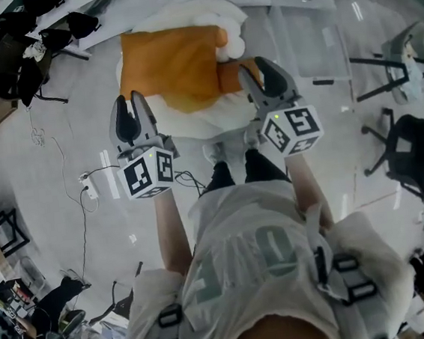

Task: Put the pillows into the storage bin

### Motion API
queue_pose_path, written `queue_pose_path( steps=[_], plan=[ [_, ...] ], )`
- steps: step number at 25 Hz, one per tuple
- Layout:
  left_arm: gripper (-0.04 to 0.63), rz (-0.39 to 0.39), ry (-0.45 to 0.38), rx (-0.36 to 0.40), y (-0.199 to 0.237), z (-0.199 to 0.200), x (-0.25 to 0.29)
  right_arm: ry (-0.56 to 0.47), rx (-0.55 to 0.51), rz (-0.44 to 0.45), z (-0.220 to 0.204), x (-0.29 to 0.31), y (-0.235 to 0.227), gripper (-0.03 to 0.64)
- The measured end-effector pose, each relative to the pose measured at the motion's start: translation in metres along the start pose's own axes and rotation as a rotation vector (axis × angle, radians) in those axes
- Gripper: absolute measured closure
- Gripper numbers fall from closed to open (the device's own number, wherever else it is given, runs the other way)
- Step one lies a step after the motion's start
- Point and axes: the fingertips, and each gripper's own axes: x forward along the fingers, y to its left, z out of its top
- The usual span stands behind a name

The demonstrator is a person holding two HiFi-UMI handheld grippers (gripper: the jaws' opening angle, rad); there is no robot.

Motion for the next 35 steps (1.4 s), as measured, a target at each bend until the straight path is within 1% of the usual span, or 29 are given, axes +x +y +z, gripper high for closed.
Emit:
queue_pose_path(
  steps=[1,3,5,8,12,16,19,21,23,26,29,32,34,35],
  plan=[
    [0.448,-0.023,0.012,0.006,0.003,-0.005,0.008,0.010,0.024,0.016,-0.003,0.009,0.000,0.439],
    [0.400,-0.052,0.044,0.050,0.013,-0.020,0.031,0.027,0.075,0.018,-0.013,0.029,-0.003,0.389],
    [0.377,-0.062,0.083,0.096,0.032,-0.047,0.057,0.042,0.114,-0.004,-0.032,0.050,-0.012,0.376],
    [0.357,-0.027,0.154,0.101,0.083,-0.109,0.097,0.074,0.153,-0.046,-0.079,0.089,-0.029,0.376],
    [0.345,0.053,0.282,0.069,0.162,-0.224,0.146,0.159,0.213,-0.120,-0.175,0.151,-0.061,0.376],
    [0.339,0.095,0.404,0.079,0.221,-0.338,0.181,0.271,0.264,-0.183,-0.287,0.204,-0.096,0.376],
    [0.336,0.127,0.504,0.073,0.253,-0.417,0.195,0.359,0.320,-0.212,-0.365,0.236,-0.117,0.376],
    [0.336,0.142,0.574,0.043,0.266,-0.465,0.196,0.426,0.324,-0.220,-0.414,0.252,-0.127,0.376],
    [0.336,0.148,0.632,0.013,0.272,-0.501,0.198,0.503,0.329,-0.230,-0.461,0.264,-0.133,0.377],
    [0.337,0.166,0.702,-0.023,0.279,-0.543,0.198,0.605,0.334,-0.255,-0.515,0.272,-0.140,0.377],
    [0.337,0.183,0.725,-0.059,0.283,-0.566,0.199,0.692,0.303,-0.285,-0.553,0.271,-0.148,0.376],
    [0.337,0.187,0.752,-0.084,0.281,-0.575,0.205,0.727,0.301,-0.289,-0.572,0.273,-0.153,0.376],
    [0.363,0.192,0.784,-0.095,0.279,-0.578,0.205,0.746,0.322,-0.287,-0.576,0.274,-0.151,0.378],
    [0.390,0.193,0.798,-0.100,0.278,-0.579,0.205,0.760,0.334,-0.285,-0.577,0.274,-0.150,0.402]
  ],
)
